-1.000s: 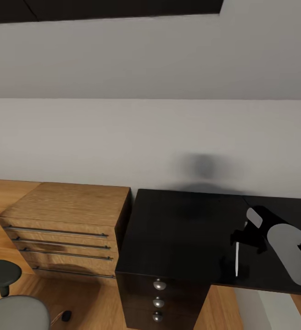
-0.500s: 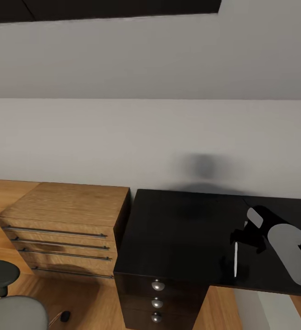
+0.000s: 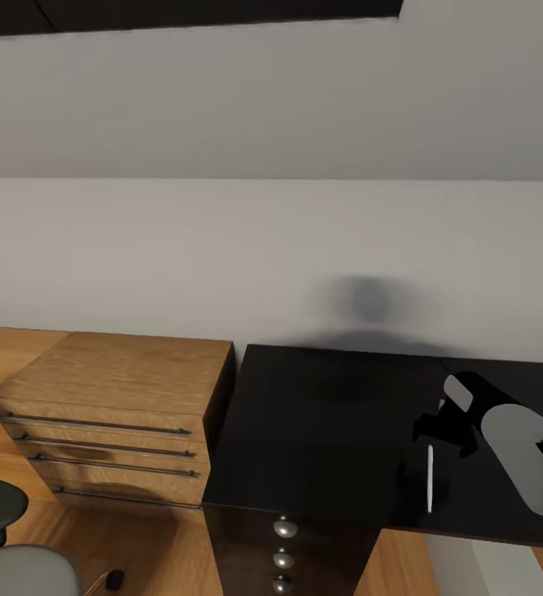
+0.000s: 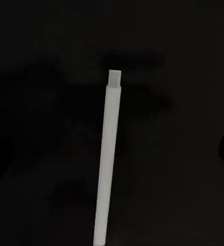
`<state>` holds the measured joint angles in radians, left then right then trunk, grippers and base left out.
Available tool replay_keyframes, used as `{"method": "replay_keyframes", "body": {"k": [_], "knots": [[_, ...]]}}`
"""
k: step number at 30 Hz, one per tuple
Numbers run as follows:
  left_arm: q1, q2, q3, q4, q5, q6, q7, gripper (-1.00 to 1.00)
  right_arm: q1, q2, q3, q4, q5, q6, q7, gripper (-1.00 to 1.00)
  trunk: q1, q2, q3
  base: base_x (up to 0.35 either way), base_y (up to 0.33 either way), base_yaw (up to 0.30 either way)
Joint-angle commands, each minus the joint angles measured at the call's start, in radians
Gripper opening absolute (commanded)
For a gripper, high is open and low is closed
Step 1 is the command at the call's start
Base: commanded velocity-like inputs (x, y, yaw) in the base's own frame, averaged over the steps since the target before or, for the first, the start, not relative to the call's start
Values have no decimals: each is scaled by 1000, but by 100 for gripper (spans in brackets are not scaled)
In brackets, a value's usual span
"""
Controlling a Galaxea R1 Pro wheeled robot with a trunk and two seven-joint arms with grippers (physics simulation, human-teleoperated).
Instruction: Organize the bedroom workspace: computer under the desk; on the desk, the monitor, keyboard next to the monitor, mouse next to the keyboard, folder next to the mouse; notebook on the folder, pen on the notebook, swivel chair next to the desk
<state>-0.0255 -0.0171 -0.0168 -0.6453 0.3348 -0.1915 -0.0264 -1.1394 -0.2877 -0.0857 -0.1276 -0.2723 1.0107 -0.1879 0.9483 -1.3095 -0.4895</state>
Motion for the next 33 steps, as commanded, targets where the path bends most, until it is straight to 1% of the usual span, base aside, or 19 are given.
{"method": "replay_keyframes", "body": {"k": [1, 11, 28, 33], "knots": [[-1, 0, -2, 1, 10, -3, -3, 100, 0, 1, -8, -1, -5, 1, -10, 100, 0, -1, -1, 19, 0, 0], [-1, 0, -3, 1, 10, -4, -3, 100, 0, 3, -8, -1, -6, -22, -10, 100, 0, -1, -1, 7, 0, 0], [-1, 0, -3, 1, 9, -2, -3, 100, 0, 4, -8, -1, -6, -26, -10, 100, 0, -1, -1, 0, 0, 0], [-1, 0, -4, 0, 9, -2, -1, 100, 0, 4, -8, 0, -6, -26, -10, 100, 19, -36, -17, 0, 0, 0]]}}
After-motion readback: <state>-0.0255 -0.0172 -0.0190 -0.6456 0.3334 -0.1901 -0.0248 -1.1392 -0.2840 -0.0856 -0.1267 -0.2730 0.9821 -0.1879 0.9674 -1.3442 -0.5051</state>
